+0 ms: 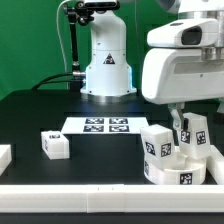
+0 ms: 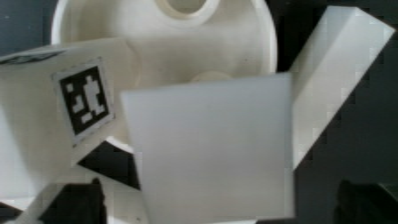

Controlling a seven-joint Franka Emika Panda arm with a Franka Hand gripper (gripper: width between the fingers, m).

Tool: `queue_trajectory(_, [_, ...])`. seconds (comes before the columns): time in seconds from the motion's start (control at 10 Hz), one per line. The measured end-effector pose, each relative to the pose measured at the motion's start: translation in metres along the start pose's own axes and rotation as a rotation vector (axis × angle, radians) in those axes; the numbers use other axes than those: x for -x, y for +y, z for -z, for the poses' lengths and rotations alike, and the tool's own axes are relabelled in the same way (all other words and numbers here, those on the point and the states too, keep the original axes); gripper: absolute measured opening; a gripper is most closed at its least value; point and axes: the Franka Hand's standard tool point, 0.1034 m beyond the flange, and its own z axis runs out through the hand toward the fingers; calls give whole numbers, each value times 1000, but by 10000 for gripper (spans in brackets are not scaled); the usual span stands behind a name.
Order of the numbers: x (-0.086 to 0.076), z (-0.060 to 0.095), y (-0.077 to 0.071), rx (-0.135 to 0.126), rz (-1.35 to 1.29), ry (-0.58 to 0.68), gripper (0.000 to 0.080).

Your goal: Assemble stool

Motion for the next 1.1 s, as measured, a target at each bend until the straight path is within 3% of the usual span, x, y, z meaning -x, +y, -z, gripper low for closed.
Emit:
queue_trajectory(0.3, [1,-3,0,0,-1,-5,649])
queue_trajectory(0.5, [2,-6,-1,0,0,-9,388])
queue_trajectory(0.6, [2,-6,-1,0,0,-9,388])
queue_trajectory(0.7, [2,-6,0,0,6,-10,337])
queue_trajectory(1.1, [1,-6,3,1,-90,-7,337])
